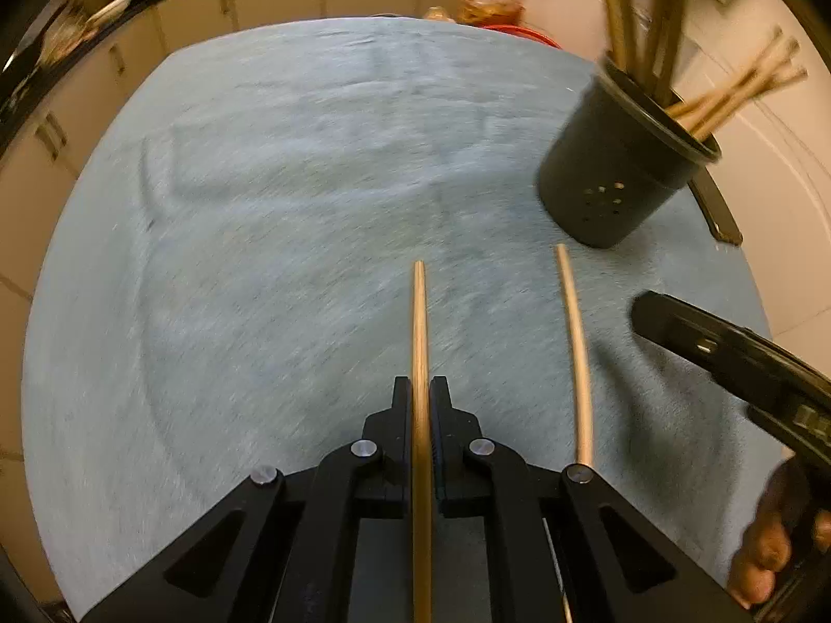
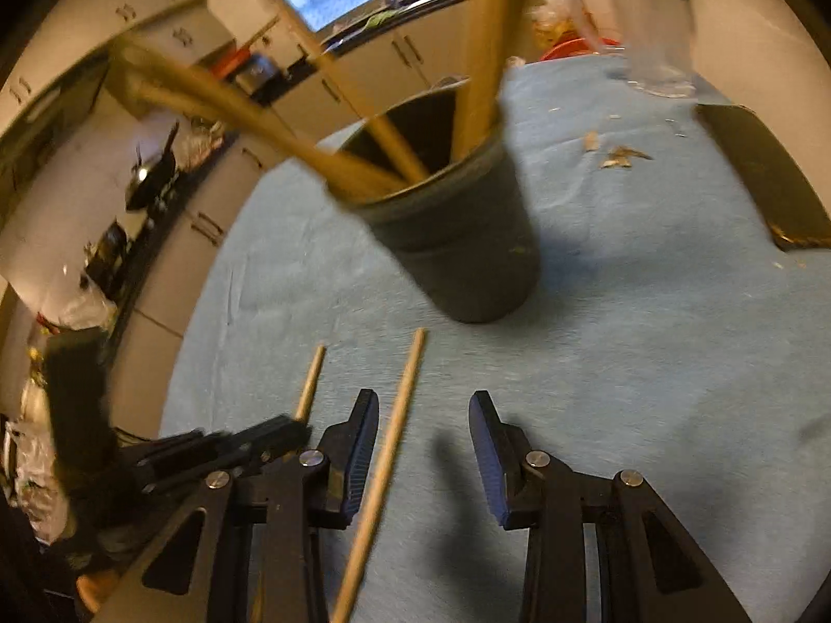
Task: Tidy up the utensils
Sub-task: 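Close the left gripper on one wooden chopstick and lift it upright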
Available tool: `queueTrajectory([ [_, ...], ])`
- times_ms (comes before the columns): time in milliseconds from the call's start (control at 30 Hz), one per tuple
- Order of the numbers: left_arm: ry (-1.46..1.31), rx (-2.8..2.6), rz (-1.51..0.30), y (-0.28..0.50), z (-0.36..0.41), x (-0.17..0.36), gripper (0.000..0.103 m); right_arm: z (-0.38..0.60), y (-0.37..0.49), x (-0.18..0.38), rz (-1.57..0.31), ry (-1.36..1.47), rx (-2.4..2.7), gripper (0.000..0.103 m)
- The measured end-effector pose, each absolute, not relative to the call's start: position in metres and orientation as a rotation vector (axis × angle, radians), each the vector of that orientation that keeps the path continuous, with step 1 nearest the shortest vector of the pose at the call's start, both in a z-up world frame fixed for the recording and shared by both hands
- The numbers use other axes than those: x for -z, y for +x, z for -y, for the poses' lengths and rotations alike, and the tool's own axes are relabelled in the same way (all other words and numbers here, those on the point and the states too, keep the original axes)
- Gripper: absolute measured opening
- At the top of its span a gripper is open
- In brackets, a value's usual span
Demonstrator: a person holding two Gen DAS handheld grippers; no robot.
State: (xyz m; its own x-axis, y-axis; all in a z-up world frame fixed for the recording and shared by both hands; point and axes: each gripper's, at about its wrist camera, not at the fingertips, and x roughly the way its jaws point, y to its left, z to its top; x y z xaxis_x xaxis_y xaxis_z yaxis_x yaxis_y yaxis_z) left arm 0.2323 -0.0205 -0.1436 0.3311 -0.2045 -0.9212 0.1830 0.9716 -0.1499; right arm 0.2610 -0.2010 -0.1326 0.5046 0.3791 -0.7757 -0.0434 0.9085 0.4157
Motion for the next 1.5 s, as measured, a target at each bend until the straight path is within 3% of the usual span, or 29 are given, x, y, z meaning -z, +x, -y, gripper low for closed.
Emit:
queueTrajectory([
  [67, -0.059, 0.257, -1.210, 0.229, 0.012, 0.144, 0.007, 0.186, 0.267, 0.135, -1.021, 0.318, -0.250, 0.038],
  [200, -0.091, 0.299, -1.224, 0.229, 0.002, 0.146, 0.007, 0.164, 0.281, 0.145, -1.067, 0.235, -0.210, 0.026],
  [333, -0.119, 0.312, -1.239, 0.242, -0.009, 0.146, 0.007, 0.139, 0.283, 0.148, -1.058, 0.072, -0.177, 0.025],
  [433, -0.088, 0.318, -1.241, 0.248, -0.003, 0.146, 0.007, 0.132, 0.282, 0.148, -1.049, -0.012, -0.157, 0.014],
  [567, -0.020, 0.301, -1.250, 0.261, 0.009, 0.144, 0.007, 0.145, 0.277, 0.148, -1.069, 0.001, -0.177, 0.009],
  [767, -0.006, 0.295, -1.268, 0.288, 0.023, 0.139, 0.017, 0.178, 0.267, 0.150, -1.092, 0.043, -0.206, 0.009],
  [900, -0.009, 0.269, -1.236, 0.306, 0.027, 0.140, 0.017, 0.179, 0.273, 0.150, -1.106, 0.026, -0.214, 0.010],
  [1000, 0.032, 0.226, -1.205, 0.318, 0.033, 0.141, 0.007, 0.166, 0.280, 0.152, -1.104, -0.005, -0.208, 0.009],
  [1133, -0.035, 0.209, -1.178, 0.311, 0.024, 0.131, 0.006, 0.181, 0.276, 0.150, -1.097, 0.128, -0.223, 0.007],
  [1500, -0.175, 0.161, -0.809, 0.209, -0.014, 0.012, 0.006, 0.223, 0.172, 0.064, -0.702, 0.255, -0.236, 0.007],
])
